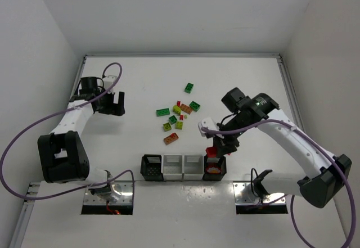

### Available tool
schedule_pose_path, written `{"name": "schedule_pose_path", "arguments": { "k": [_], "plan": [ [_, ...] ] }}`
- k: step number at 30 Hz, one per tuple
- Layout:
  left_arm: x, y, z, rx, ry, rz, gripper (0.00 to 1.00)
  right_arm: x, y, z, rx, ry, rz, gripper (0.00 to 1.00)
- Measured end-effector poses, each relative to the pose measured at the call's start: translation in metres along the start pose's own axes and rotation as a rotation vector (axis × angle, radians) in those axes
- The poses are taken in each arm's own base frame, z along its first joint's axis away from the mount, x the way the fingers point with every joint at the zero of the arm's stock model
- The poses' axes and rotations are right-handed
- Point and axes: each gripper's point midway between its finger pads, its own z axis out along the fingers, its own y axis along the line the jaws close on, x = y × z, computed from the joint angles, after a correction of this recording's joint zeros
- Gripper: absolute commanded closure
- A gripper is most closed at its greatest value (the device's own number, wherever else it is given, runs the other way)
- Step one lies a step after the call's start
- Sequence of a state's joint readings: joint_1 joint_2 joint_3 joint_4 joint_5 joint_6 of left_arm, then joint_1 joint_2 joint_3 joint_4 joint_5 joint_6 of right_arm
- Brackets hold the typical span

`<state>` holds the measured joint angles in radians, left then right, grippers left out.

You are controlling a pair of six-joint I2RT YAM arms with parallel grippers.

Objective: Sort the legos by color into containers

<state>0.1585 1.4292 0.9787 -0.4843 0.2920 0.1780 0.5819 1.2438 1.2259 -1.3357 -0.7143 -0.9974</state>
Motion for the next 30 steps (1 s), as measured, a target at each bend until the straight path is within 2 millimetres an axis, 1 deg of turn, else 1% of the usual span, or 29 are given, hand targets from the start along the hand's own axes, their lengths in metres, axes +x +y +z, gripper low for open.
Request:
{"name": "schedule_pose_path", "arguments": {
  "k": [2, 5, 8, 9, 11, 12, 18, 19, 21, 22, 25, 27, 28, 30],
  "plan": [
    [0.000, -0.001, 0.000, 0.001, 0.000, 0.002, 0.00, 0.009, 0.014, 0.013, -0.060, 0.017, 0.034, 0.94],
    [-0.001, -0.002, 0.000, 0.002, -0.001, 0.004, 0.00, 0.027, 0.037, 0.032, -0.153, 0.062, 0.092, 0.94],
    [-0.001, -0.002, -0.001, 0.001, -0.003, 0.005, 0.00, 0.035, 0.048, 0.041, -0.189, 0.089, 0.112, 0.94],
    [-0.001, -0.002, -0.001, 0.002, -0.004, 0.005, 0.00, 0.035, 0.048, 0.043, -0.190, 0.093, 0.108, 0.91],
    [-0.001, -0.002, -0.001, 0.002, -0.004, 0.006, 0.00, 0.034, 0.047, 0.046, -0.184, 0.096, 0.102, 0.91],
    [-0.001, -0.002, -0.001, 0.003, -0.004, 0.006, 0.00, 0.034, 0.046, 0.046, -0.180, 0.096, 0.097, 0.89],
    [-0.002, -0.004, -0.001, 0.006, -0.004, 0.008, 0.00, 0.033, 0.029, 0.051, -0.118, 0.105, 0.080, 0.84],
    [-0.002, -0.005, -0.001, 0.006, -0.003, 0.009, 0.00, 0.033, 0.027, 0.052, -0.113, 0.108, 0.081, 0.80],
    [-0.002, -0.005, -0.001, 0.007, -0.003, 0.009, 0.00, 0.035, 0.022, 0.054, -0.102, 0.116, 0.081, 0.75],
    [-0.002, -0.005, -0.001, 0.007, -0.003, 0.010, 0.00, 0.036, 0.020, 0.055, -0.097, 0.119, 0.081, 0.62],
    [-0.002, -0.005, -0.001, 0.007, -0.004, 0.010, 0.00, 0.044, 0.018, 0.058, -0.085, 0.142, 0.084, 0.47],
    [-0.002, -0.005, -0.001, 0.007, -0.003, 0.010, 0.00, 0.050, 0.018, 0.059, -0.077, 0.158, 0.086, 0.43],
    [-0.002, -0.005, -0.001, 0.007, -0.003, 0.010, 0.00, 0.052, 0.017, 0.060, -0.069, 0.164, 0.082, 0.37],
    [-0.002, -0.005, -0.001, 0.007, -0.003, 0.010, 0.00, 0.054, 0.017, 0.059, -0.057, 0.170, 0.078, 0.31]
  ]
}}
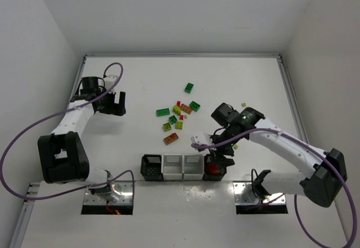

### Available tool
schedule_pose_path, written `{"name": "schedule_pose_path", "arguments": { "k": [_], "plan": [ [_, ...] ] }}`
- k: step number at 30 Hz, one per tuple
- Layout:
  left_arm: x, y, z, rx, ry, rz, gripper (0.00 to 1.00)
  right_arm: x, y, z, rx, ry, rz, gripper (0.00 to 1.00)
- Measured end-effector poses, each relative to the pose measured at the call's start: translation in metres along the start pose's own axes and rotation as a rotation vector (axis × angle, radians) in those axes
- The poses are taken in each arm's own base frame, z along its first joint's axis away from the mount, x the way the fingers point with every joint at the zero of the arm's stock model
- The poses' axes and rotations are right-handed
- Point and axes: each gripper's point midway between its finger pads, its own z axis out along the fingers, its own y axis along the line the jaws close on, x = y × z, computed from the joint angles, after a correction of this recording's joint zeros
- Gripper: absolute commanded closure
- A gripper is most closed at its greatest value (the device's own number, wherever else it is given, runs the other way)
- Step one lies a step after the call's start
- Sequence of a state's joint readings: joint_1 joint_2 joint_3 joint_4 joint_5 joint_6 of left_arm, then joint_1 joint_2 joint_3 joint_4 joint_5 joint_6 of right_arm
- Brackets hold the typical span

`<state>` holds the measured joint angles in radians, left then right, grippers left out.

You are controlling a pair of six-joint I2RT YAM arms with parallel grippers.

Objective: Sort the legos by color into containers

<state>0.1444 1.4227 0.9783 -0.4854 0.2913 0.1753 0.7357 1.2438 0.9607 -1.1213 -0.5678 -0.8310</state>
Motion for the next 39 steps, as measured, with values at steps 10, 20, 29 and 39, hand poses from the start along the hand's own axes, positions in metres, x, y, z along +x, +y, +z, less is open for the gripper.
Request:
{"name": "schedule_pose_path", "arguments": {
  "k": [10, 20, 29, 39],
  "plan": [
    [0.000, 0.000, 0.000, 0.000, 0.000, 0.000, 0.00, -0.008, -0.018, -0.024, 0.187, -0.043, 0.061, 0.58],
    [-0.001, 0.000, 0.000, -0.001, -0.005, -0.003, 0.00, 0.051, -0.044, -0.050, 0.478, 0.004, 0.314, 0.68],
    [-0.001, 0.001, 0.001, -0.004, -0.005, -0.007, 0.00, 0.124, -0.052, -0.018, 0.365, 0.124, 0.542, 0.68],
    [-0.002, 0.003, 0.001, -0.017, -0.005, -0.006, 0.00, 0.135, -0.066, 0.003, 0.242, 0.099, 0.653, 0.60]
  ]
}}
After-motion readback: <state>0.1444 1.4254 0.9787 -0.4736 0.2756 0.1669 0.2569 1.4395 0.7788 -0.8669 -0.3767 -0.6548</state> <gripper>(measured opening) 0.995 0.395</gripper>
